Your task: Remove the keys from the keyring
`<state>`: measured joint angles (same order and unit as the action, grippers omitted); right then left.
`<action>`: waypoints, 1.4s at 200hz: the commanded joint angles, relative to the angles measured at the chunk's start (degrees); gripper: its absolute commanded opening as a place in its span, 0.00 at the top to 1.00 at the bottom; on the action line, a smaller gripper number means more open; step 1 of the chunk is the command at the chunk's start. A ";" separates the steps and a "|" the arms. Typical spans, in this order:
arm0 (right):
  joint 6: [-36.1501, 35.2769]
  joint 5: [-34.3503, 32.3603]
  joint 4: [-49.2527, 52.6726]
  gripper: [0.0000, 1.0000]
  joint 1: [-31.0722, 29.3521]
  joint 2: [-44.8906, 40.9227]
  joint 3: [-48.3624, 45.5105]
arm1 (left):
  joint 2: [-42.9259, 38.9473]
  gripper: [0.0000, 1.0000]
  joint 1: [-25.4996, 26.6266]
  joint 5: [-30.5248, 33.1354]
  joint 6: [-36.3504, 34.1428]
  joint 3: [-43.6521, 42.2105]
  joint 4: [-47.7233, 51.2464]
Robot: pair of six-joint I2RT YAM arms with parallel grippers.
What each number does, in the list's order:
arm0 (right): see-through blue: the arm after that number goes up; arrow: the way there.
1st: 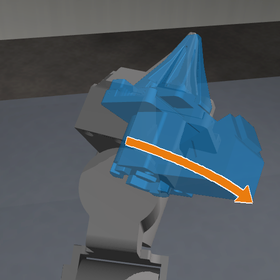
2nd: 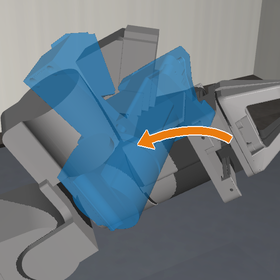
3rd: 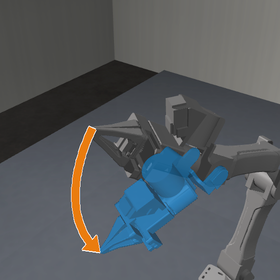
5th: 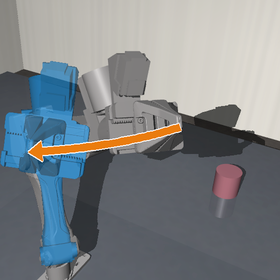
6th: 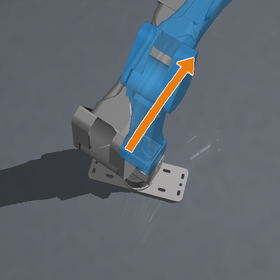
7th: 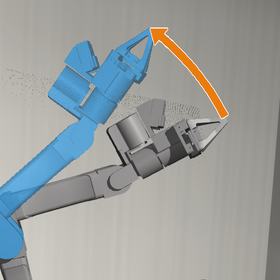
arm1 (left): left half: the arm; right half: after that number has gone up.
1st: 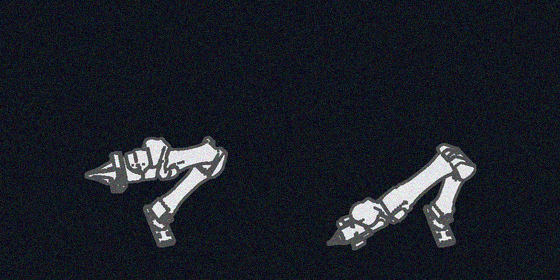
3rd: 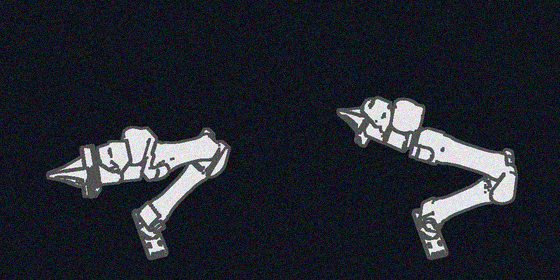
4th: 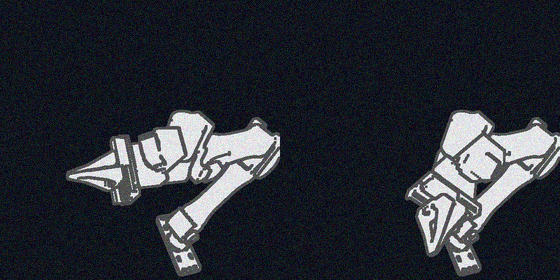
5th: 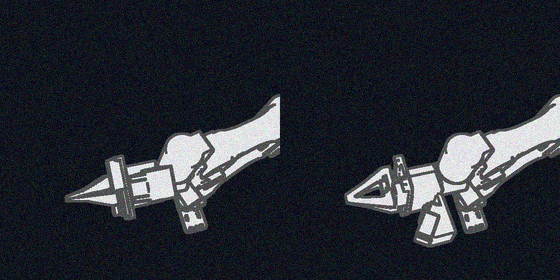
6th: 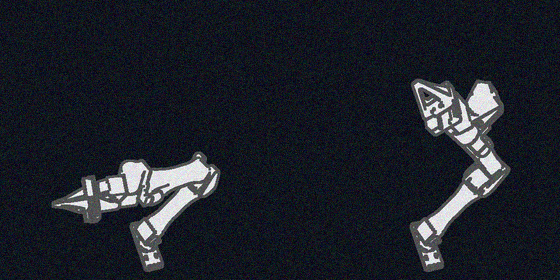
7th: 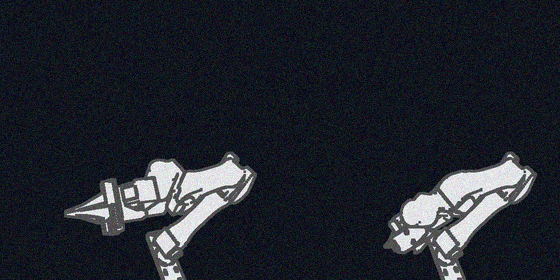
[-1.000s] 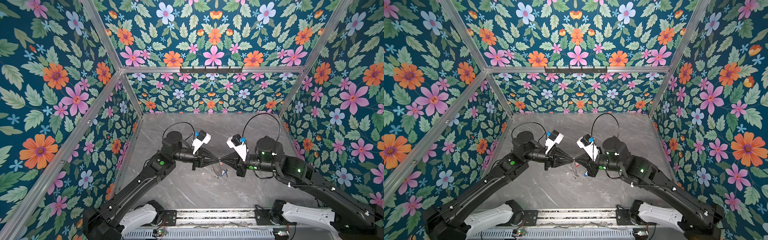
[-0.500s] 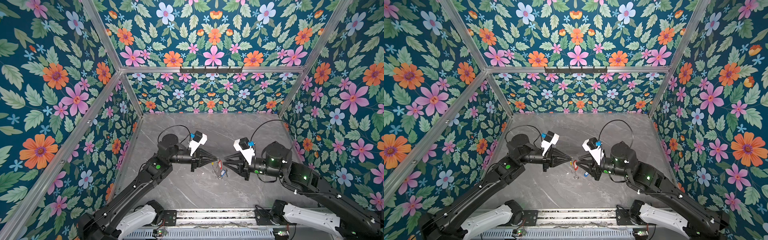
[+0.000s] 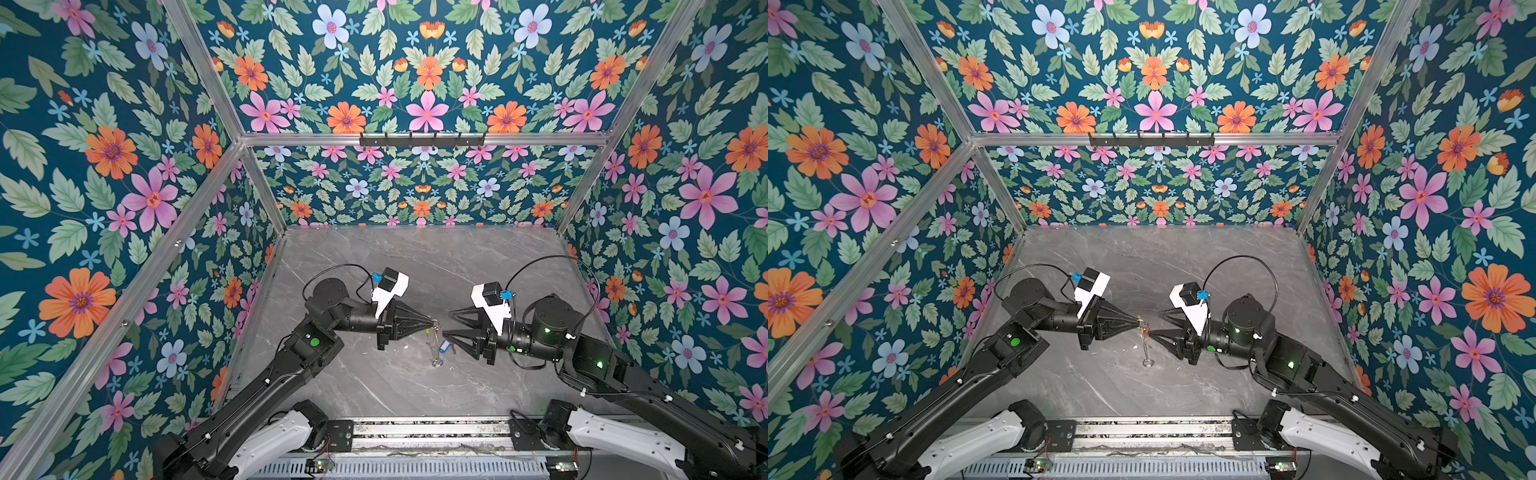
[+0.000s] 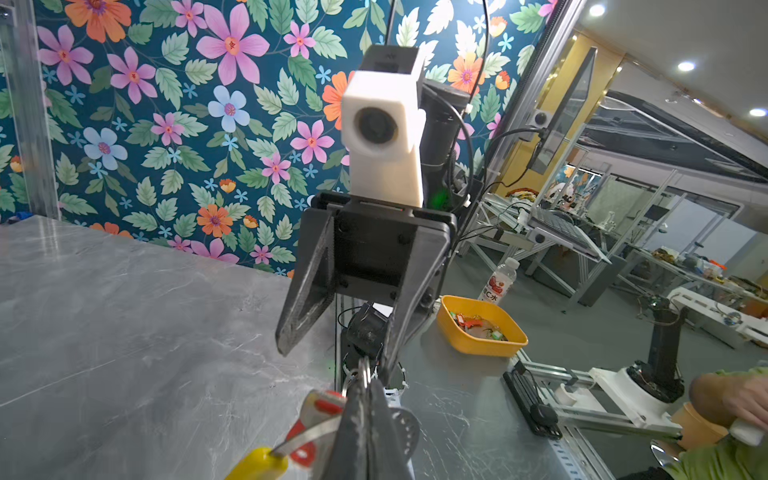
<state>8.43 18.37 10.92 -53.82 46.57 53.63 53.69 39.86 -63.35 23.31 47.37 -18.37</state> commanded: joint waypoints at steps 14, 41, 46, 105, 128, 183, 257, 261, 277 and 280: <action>-2.30 7.01 0.64 0.43 -0.05 0.79 0.70 | 0.44 1.00 -0.12 -4.34 4.95 -0.57 -8.37; -3.13 9.54 1.00 0.41 0.03 1.30 0.46 | 0.79 1.00 -0.07 -5.71 7.44 -1.22 -11.82; -3.35 10.06 1.18 0.41 0.12 1.46 0.50 | 0.88 1.00 -0.04 -6.16 8.18 -1.43 -12.79; -3.32 16.64 0.16 0.41 2.93 3.90 0.52 | 2.62 1.00 0.20 -8.63 17.12 -3.50 -24.68; -3.68 19.75 0.00 0.43 2.93 4.96 1.14 | 2.73 1.00 0.24 -8.63 17.73 -3.79 -25.73; -3.59 21.27 -0.20 0.56 2.96 5.29 2.06 | 2.41 1.00 0.43 -6.19 16.66 -4.20 -24.64; -3.02 20.01 0.11 0.74 2.93 4.14 1.80 | 1.26 1.00 0.39 -2.65 12.41 -3.65 -19.38; -2.97 19.73 0.15 0.72 2.93 4.06 1.83 | 1.24 1.00 0.38 -2.70 12.38 -3.69 -19.33; -3.31 17.38 1.06 0.52 2.94 3.58 2.21 | 1.15 1.00 0.40 -2.87 12.37 -3.69 -19.18; -3.39 16.67 1.27 0.50 2.93 3.45 2.29 | 1.14 1.00 0.39 -2.91 12.35 -3.68 -19.24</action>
<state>5.78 38.39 12.21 -50.83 50.61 55.33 55.13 40.21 -66.78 36.80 43.33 -36.93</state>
